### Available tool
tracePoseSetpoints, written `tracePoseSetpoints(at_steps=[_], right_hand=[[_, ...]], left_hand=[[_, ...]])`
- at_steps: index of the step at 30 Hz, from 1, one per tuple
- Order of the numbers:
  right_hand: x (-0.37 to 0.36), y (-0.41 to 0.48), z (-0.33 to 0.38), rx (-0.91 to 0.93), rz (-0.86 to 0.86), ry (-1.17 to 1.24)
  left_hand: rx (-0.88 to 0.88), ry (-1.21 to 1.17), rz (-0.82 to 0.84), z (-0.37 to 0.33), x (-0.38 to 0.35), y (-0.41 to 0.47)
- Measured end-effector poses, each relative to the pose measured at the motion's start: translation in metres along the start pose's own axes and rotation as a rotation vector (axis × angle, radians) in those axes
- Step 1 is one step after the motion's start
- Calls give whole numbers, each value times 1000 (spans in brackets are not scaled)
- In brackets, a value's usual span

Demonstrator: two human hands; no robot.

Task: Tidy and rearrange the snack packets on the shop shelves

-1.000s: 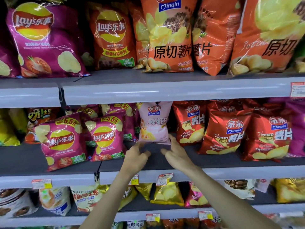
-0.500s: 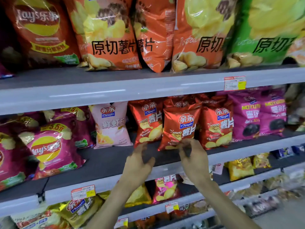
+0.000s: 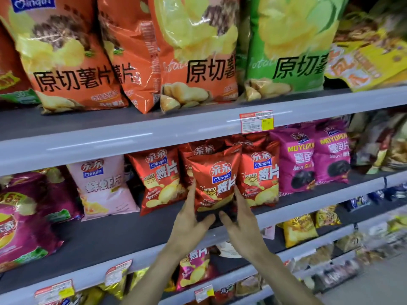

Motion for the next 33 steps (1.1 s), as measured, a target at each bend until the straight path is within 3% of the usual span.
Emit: tracePoseSetpoints(at_steps=[9, 14, 20, 27, 33], right_hand=[[9, 4, 1, -9, 80, -114], [17, -2, 15, 30, 114, -222], [38, -25, 20, 43, 46, -403], [52, -23, 4, -25, 18, -340], [95, 18, -14, -54, -387, -367]], left_hand=[[-32, 215, -11, 14, 11, 1], [-135, 359, -25, -5, 29, -14], [-165, 486, 45, -16, 23, -30], [27, 215, -44, -1, 11, 19], [122, -21, -51, 18, -18, 51]])
Point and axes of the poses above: each hand's wrist, its own y-axis towards the middle knuckle, its own x-axis out of the back of the hand, z = x × y, the point moved 10 cm from there along y, towards the middle knuckle, and after that the axes turned 10 degrees about -z, right-handed, at the moved point
